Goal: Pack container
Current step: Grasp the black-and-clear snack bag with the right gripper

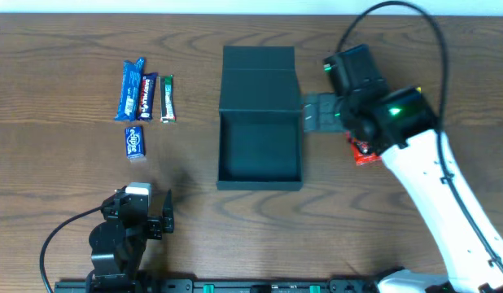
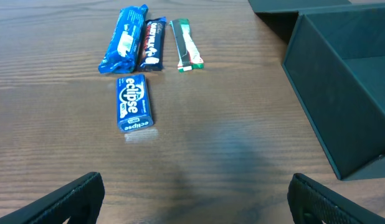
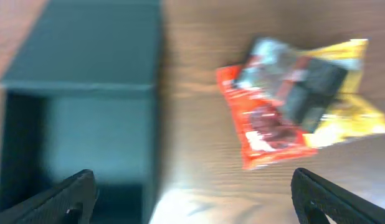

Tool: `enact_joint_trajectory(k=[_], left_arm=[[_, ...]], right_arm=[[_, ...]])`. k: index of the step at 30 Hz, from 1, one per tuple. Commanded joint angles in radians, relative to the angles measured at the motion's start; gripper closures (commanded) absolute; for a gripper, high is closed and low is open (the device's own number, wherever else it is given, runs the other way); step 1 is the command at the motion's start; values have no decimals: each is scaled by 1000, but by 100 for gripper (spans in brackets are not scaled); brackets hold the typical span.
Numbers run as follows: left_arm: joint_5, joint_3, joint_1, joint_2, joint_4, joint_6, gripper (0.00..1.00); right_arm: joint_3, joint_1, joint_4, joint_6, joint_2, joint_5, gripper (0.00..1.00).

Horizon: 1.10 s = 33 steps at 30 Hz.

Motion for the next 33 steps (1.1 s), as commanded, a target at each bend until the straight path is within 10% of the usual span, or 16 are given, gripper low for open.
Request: enact_joint_trajectory(k=[1, 11, 33], left_arm=[[-3, -13, 6, -6, 1, 14, 5], [-3, -13, 6, -6, 1, 14, 5], [-3, -13, 6, -6, 1, 14, 5]], right_arm=[[-6, -58, -3, -55, 22, 120, 2], [-66, -214, 214, -543, 137, 93, 11], [-66, -325, 215, -587, 486, 209, 27]])
